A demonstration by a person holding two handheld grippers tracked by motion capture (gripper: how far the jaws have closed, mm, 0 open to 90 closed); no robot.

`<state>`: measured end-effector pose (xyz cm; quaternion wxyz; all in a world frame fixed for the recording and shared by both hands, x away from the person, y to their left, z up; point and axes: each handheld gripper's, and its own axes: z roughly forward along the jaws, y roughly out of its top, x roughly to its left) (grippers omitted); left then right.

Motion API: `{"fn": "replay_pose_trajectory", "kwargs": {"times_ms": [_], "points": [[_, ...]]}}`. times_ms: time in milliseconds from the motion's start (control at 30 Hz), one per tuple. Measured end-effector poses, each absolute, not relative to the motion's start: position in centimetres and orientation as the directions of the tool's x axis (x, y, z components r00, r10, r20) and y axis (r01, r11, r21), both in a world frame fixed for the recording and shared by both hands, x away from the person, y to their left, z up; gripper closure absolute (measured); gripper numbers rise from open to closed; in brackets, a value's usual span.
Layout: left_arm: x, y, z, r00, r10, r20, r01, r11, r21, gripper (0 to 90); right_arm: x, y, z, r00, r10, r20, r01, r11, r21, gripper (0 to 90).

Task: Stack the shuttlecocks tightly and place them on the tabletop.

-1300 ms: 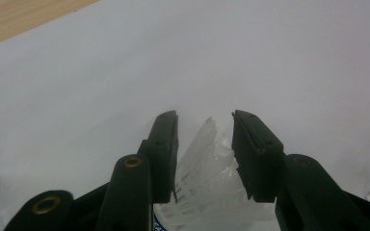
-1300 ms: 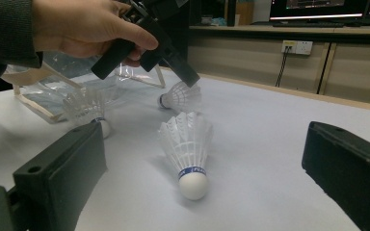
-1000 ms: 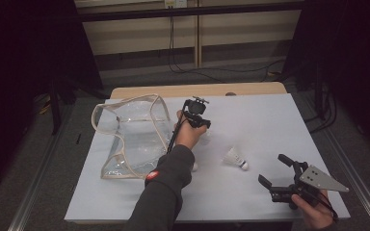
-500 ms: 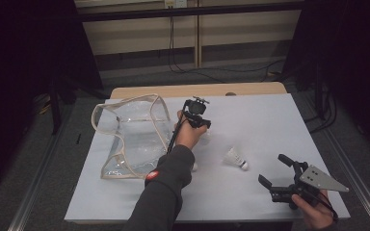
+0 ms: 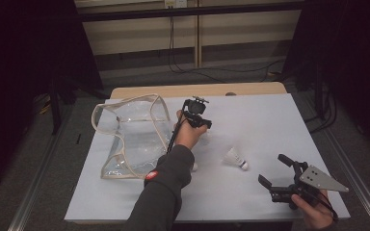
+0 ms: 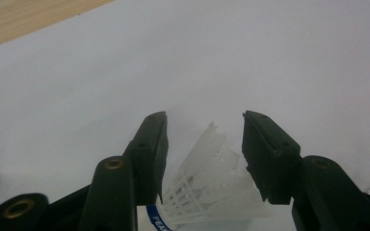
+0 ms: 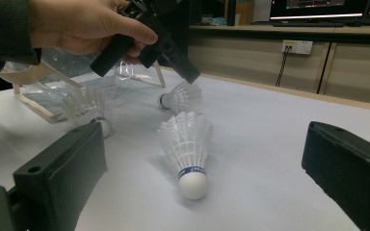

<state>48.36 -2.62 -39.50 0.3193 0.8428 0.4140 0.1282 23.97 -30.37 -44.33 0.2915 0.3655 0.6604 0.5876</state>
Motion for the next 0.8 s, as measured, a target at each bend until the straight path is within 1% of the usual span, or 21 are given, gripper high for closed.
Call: {"fn": "replay_pose_trajectory", "kwargs": {"times_ms": [533,700,800], "points": [[48.17,-2.34,-38.9,0.605,0.791,-0.088,0.631,-0.41,0.659,38.6,23.99,-30.37,-44.35,-0.563,0.826,0.043,0.141,0.044,0.989,1.1],[47.96,-2.08,-38.85,0.588,0.799,-0.122,0.641,-0.369,0.673,36.3,23.99,-30.4,-44.37,-0.561,0.827,0.041,0.142,0.047,0.989,1.1],[47.76,-2.0,-38.68,0.591,0.797,-0.125,0.64,-0.37,0.674,34.7,23.98,-30.39,-44.37,-0.562,0.826,0.042,0.142,0.047,0.989,1.1]]}}
